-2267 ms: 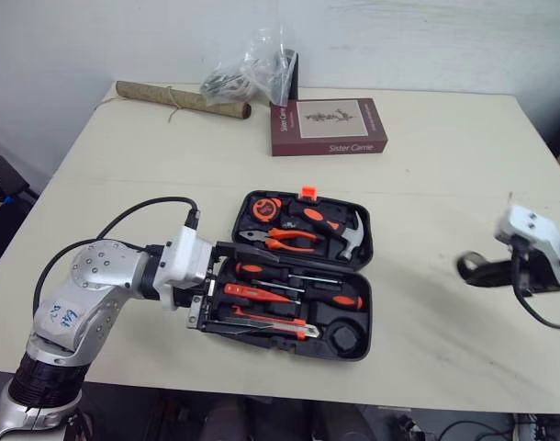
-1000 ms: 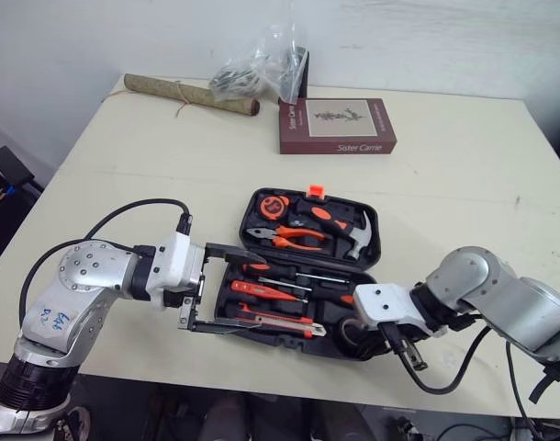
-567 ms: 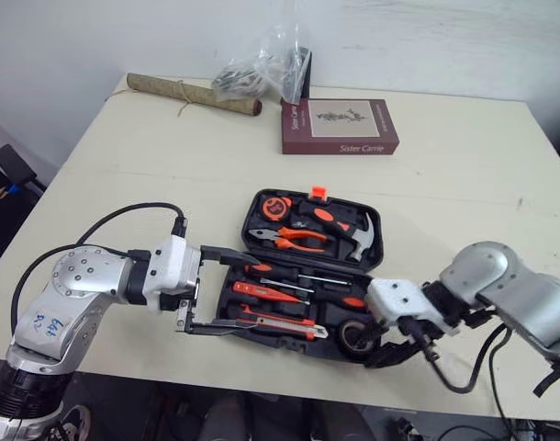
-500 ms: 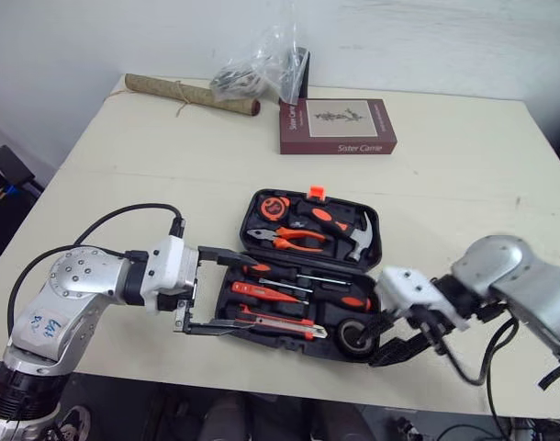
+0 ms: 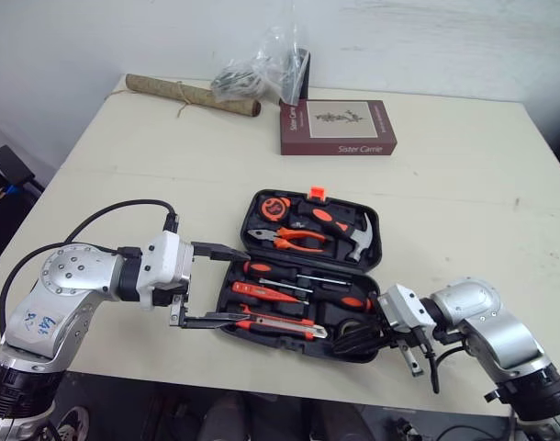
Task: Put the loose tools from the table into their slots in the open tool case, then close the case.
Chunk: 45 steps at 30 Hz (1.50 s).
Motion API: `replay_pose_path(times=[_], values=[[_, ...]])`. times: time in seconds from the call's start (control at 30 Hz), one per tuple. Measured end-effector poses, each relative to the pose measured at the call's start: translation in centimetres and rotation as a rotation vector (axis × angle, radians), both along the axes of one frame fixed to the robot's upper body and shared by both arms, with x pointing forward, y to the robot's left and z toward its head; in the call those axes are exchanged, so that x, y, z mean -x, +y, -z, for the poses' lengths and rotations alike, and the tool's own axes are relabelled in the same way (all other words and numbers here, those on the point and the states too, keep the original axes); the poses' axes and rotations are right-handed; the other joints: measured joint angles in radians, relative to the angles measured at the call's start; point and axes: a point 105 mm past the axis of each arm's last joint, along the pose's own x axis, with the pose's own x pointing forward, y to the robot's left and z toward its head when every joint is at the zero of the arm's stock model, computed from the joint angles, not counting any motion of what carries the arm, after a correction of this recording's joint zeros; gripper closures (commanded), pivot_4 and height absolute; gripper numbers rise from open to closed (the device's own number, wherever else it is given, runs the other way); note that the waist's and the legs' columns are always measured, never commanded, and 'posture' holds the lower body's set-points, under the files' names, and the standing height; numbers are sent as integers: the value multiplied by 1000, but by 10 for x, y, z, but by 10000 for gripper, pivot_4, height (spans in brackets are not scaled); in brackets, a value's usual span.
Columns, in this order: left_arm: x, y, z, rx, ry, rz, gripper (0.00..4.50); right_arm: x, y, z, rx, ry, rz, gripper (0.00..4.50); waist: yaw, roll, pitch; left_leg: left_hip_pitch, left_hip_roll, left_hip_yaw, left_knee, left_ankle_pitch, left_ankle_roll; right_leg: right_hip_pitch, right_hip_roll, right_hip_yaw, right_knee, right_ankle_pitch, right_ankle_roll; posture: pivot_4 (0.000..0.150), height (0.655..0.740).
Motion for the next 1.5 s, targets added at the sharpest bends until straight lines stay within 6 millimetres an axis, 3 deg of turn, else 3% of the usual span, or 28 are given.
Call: replay_pose_path(times=[0.27, 0.4, 0.5, 0.6, 0.7, 0.77, 0.8, 0.97, 1.23, 1.5], values=[[-1, 10, 22, -2, 61, -76, 0, -1, -4, 7, -9, -91, 10, 44456, 0, 0, 0, 9, 0, 0, 0, 0, 0, 10, 0, 0, -2, 0, 0, 1500, 7400], [-12, 21, 21, 47, 58, -172, 0, -13, -3, -6, -77, 18, 157, 44456, 0, 0, 0, 8, 0, 0, 0, 0, 0, 9, 0, 0, -1, 0, 0, 1500, 7400], [-30, 45, 17, 96, 40, -327, 6988, -25, -15, -33, -130, 37, 270, 45000, 1, 2, 1, 6, 0, -1, 0, 0, 0, 6, 0, -1, 0, 0, 0, 1500, 7400], [-56, 75, 15, 128, 20, -527, 18826, -38, -55, -52, -64, 18, 436, 45000, 7, 1, 1, 5, 0, -2, -1, 0, 0, 7, -1, -2, -2, 0, 0, 1500, 7400], [-72, 88, 23, 128, 40, -617, 32560, -50, -91, -50, -3, -9, 602, 45000, 8, 1, 1, 6, -2, -2, 0, -1, 2, 8, -2, -2, -2, 0, 0, 1500, 7400], [-78, 80, 34, 112, 68, -607, 42287, -56, -102, -41, 19, -10, 672, 45000, 4, 1, 1, 5, -2, -2, 0, -1, 2, 7, -2, -2, -1, 0, 0, 1500, 7400], [-82, 74, 39, 104, 76, -592, 44563, -58, -103, -36, 27, -12, 692, 45000, 4, 1, 1, 5, -2, -2, 0, -1, 1, 7, -2, -2, 0, 0, 0, 1500, 7400], [-103, 50, 51, 38, 76, -542, 44563, -63, -88, 2, 69, 38, 697, 45000, -3, 1, 1, 4, 0, 1, 0, 1, -1, 3, 1, 0, 3, 0, 0, 1500, 7400], [-109, 20, 75, -63, 199, -460, 44563, -85, -51, -8, 46, 38, 646, 45000, -13, 1, 1, 0, 1, 5, 1, 1, -2, -7, 0, 0, 14, 0, 0, 1500, 7400], [-122, 13, 75, -36, 199, -505, 44563, -106, -52, -14, 48, 26, 689, 45000, -6, 1, 1, 0, 1, 6, 3, 2, -2, -8, -2, 0, 14, 0, 0, 1500, 7400]])
